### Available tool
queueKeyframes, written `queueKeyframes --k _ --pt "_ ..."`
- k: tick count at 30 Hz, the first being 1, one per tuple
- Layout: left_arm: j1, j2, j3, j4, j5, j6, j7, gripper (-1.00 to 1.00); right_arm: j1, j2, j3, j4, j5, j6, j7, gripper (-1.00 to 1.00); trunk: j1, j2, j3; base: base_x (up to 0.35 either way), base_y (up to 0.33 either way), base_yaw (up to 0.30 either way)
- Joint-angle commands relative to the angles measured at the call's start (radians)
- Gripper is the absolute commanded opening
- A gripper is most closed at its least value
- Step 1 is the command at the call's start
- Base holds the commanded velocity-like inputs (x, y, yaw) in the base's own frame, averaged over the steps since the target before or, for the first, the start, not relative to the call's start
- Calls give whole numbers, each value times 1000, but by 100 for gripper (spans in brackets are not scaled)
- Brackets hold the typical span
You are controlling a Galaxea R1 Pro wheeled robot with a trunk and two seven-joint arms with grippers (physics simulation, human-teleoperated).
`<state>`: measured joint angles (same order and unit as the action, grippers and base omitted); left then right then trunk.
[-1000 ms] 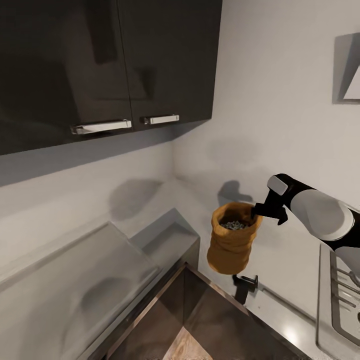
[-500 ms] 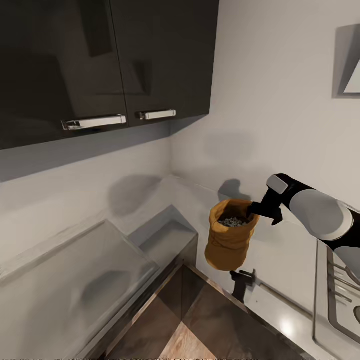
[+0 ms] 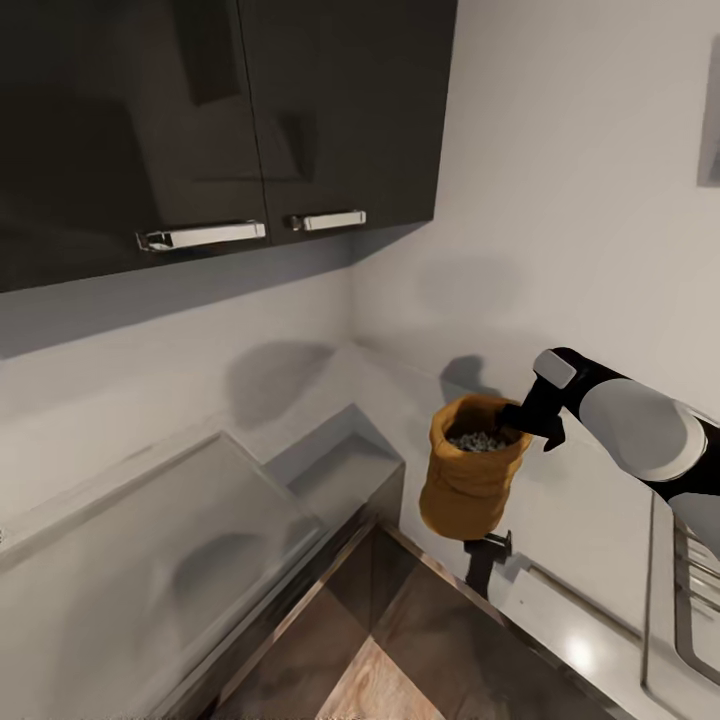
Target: In the kitchen, take the popcorn bag from the countertop, put it into the microwave, and heat it until the popcorn is cooked so the cooked popcorn ends up inside the bag.
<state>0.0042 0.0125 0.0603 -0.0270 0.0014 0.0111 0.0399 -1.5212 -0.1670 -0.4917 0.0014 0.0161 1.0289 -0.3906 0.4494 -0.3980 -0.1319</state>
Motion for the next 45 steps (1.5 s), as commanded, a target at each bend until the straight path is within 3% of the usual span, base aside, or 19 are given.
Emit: queueKeyframes --k 1,12,45 --pt "0 0 6 -2 0 1 1 100 -1 0 -8 0 2 2 -7 100 1 -2 -3 0 0 47" --pt "0 0 6 -3 0 1 1 100 -1 0 -8 2 2 3 -10 100 1 -2 -5 0 0 7" --pt "0 -2 6 -2 0 1 0 100 -1 0 -8 2 2 3 -11 100 1 -2 -40 0 0 0"
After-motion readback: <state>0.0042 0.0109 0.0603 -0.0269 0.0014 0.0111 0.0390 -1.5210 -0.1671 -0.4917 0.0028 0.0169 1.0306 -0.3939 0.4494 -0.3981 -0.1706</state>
